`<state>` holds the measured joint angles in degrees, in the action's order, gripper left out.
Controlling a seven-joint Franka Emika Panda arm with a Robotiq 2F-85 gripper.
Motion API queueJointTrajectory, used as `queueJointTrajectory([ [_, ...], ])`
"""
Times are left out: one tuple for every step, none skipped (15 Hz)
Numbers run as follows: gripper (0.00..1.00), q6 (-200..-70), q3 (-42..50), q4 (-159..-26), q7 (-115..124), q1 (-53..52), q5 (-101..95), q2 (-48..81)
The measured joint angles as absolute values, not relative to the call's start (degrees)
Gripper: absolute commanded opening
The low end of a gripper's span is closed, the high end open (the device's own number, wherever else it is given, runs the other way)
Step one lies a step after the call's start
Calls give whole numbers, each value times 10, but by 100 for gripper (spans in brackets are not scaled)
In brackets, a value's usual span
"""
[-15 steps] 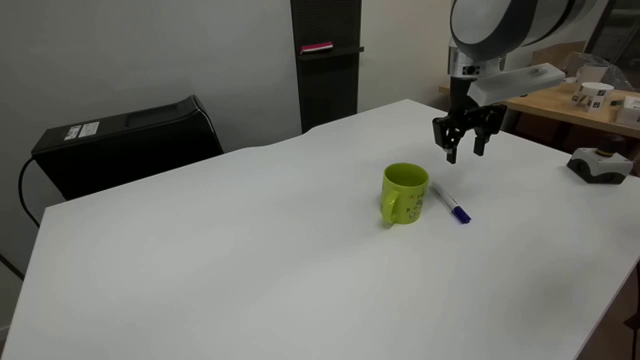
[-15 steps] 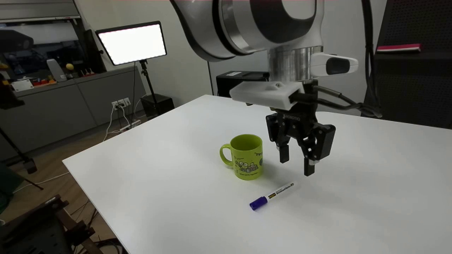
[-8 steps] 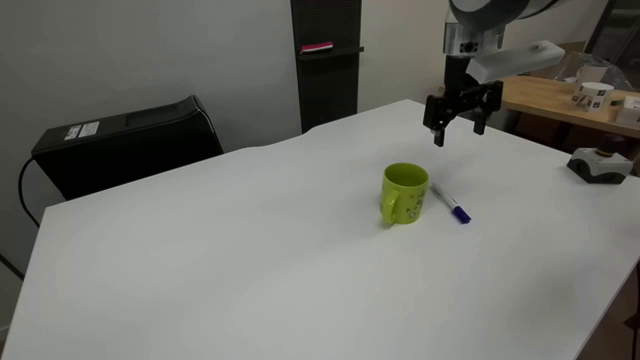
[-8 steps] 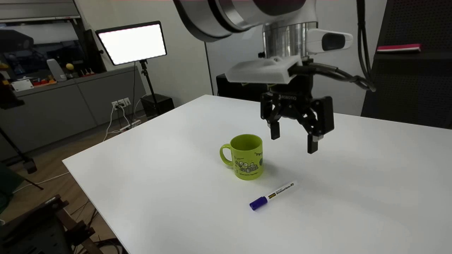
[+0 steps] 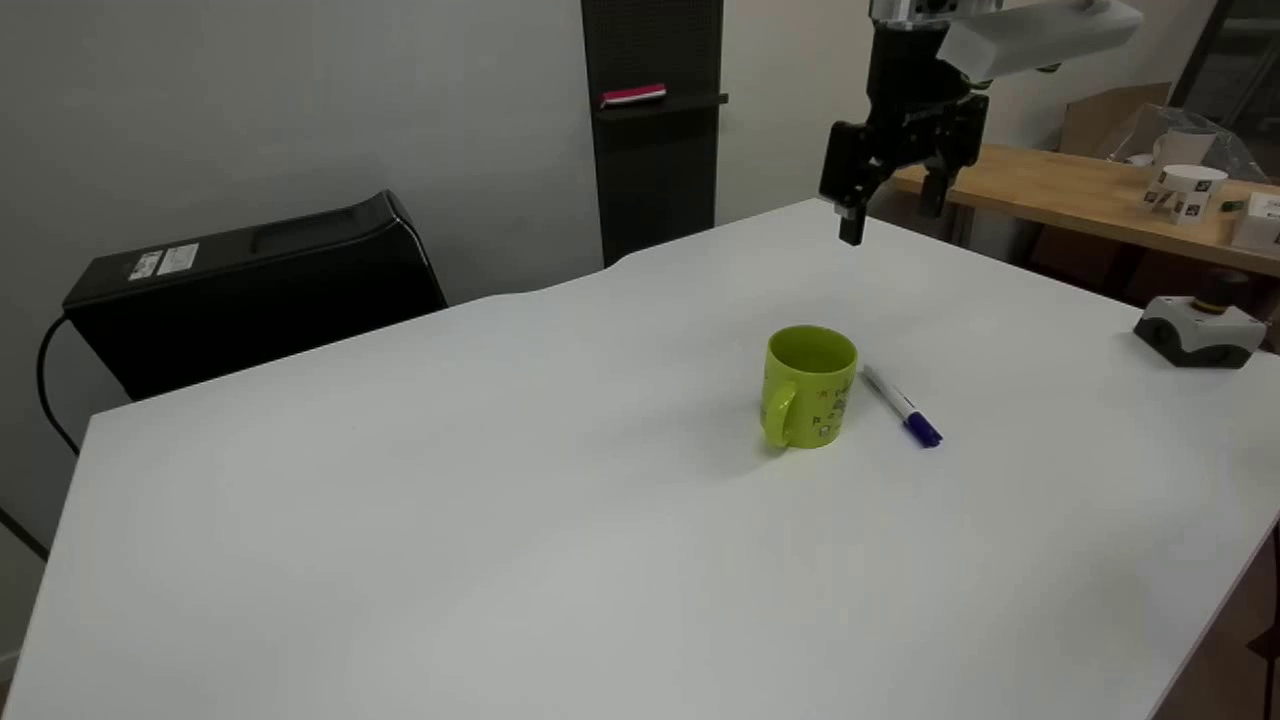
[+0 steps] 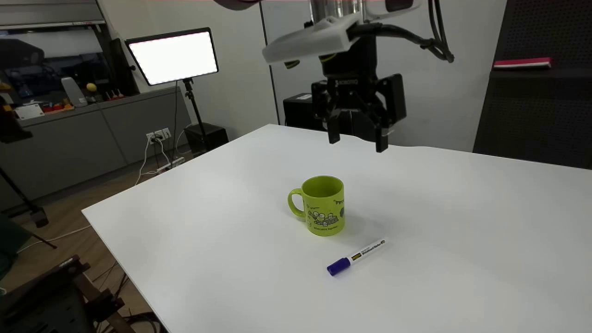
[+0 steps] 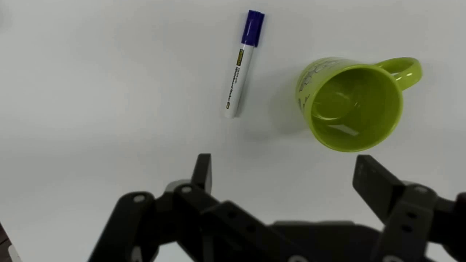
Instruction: Remove the marker from the cup and put it on the table
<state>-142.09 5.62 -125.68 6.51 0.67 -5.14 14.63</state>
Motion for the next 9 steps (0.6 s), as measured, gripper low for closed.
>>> queueJointTrajectory([
  [100,-1420,50,-1266,59,6,-51,133],
  [100,-1418,43,-1275,50,6,-47,120],
  [100,-1414,36,-1284,40,6,-43,109],
  [100,-1409,30,-1293,27,6,-35,98],
  [100,-1402,24,-1301,13,6,-26,89],
  [100,-1394,19,-1307,2,6,-17,81],
  [100,-1392,16,-1310,0,5,-16,78],
  [100,-1393,16,-1310,0,5,-16,79],
  [100,-1393,17,-1310,0,6,-16,80],
])
